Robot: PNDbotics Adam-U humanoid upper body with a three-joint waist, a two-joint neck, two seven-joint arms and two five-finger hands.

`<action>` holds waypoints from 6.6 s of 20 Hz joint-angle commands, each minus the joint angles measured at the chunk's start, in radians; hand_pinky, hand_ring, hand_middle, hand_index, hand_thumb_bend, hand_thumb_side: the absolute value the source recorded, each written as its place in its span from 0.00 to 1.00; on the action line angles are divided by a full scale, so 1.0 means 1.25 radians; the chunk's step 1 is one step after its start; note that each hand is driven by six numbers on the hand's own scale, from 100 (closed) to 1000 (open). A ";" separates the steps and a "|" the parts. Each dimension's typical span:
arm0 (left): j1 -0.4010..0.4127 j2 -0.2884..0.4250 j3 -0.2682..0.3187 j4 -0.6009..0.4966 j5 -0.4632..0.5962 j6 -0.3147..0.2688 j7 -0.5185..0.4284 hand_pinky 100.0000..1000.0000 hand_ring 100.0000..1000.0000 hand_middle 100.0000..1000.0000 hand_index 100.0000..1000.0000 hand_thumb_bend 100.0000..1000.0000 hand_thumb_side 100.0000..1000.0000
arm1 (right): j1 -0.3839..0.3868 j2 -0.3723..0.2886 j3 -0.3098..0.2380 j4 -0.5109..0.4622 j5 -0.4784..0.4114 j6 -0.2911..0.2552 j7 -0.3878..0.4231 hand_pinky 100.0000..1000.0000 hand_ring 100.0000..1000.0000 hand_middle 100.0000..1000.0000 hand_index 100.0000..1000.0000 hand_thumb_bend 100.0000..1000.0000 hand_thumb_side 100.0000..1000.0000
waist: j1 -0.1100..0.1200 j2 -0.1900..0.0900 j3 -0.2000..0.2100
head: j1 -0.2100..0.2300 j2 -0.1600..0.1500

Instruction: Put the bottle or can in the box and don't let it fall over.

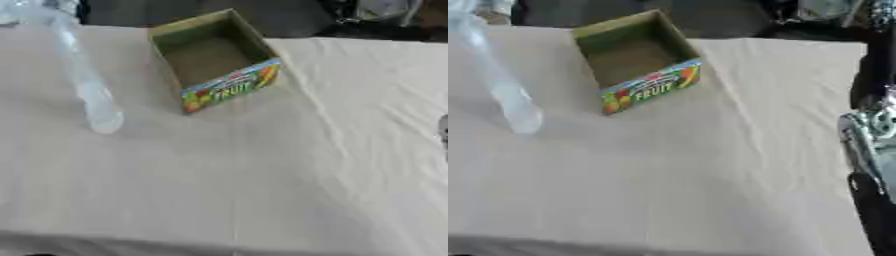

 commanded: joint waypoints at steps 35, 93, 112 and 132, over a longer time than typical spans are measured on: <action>-0.048 0.017 -0.101 -0.032 0.811 0.153 0.092 0.00 0.00 0.00 1.00 0.64 1.00 | -0.010 -0.008 -0.001 -0.013 0.000 -0.002 -0.005 1.00 0.94 0.92 0.87 0.00 0.69 | 0.003 -0.010 -0.008 | 0.022 -0.007; -0.388 -0.051 -0.169 0.081 0.920 0.179 0.145 0.00 0.00 0.00 1.00 0.70 1.00 | -0.004 0.005 0.013 -0.009 -0.010 -0.009 0.001 1.00 0.94 0.92 0.87 0.00 0.71 | 0.012 -0.016 -0.020 | 0.032 -0.010; -0.612 -0.018 -0.226 0.100 0.979 0.225 0.134 0.00 0.00 0.00 1.00 0.67 1.00 | -0.016 0.009 0.022 -0.013 -0.019 -0.009 0.011 1.00 0.94 0.92 0.87 0.00 0.71 | 0.013 -0.019 -0.034 | 0.037 0.000; -0.840 -0.068 -0.233 0.470 0.897 0.283 -0.013 0.00 0.00 0.00 0.99 0.64 1.00 | -0.100 0.035 0.056 -0.040 -0.039 -0.001 0.043 1.00 0.94 0.92 0.87 0.00 0.71 | 0.009 0.051 -0.119 | 0.071 -0.088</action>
